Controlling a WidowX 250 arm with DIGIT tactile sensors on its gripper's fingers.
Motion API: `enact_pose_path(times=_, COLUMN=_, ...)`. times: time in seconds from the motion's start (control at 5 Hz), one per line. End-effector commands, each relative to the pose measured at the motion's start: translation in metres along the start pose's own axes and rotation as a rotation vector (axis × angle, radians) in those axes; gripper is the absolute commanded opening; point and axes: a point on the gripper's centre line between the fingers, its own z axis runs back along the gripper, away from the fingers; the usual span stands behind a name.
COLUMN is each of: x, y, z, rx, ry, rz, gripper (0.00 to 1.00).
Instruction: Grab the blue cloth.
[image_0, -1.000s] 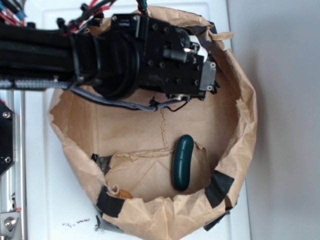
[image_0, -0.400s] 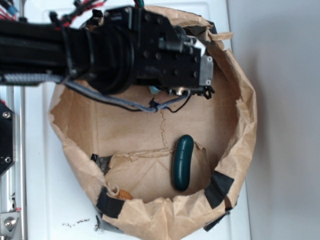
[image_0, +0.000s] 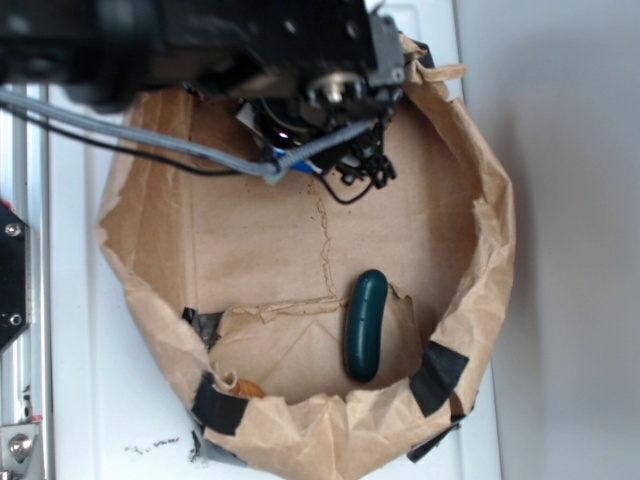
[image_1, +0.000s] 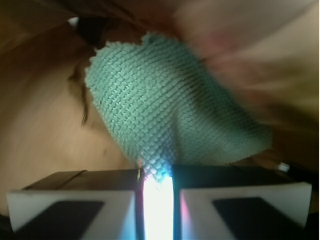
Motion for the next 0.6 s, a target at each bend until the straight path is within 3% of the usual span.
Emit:
enact_pose_path(times=0.0, x=0.01, y=0.013, z=0.05, rx=-0.073, ry=-0.054, rz=-0.041, gripper=0.0)
enact_pose_path(times=0.2, x=0.012, y=0.014, z=0.06, rx=-0.087, ry=-0.037, rz=-0.073, gripper=0.0)
enact_pose_path(times=0.4, x=0.009, y=0.013, z=0.061, rx=-0.11, ry=-0.082, rz=-0.105, gripper=0.0)
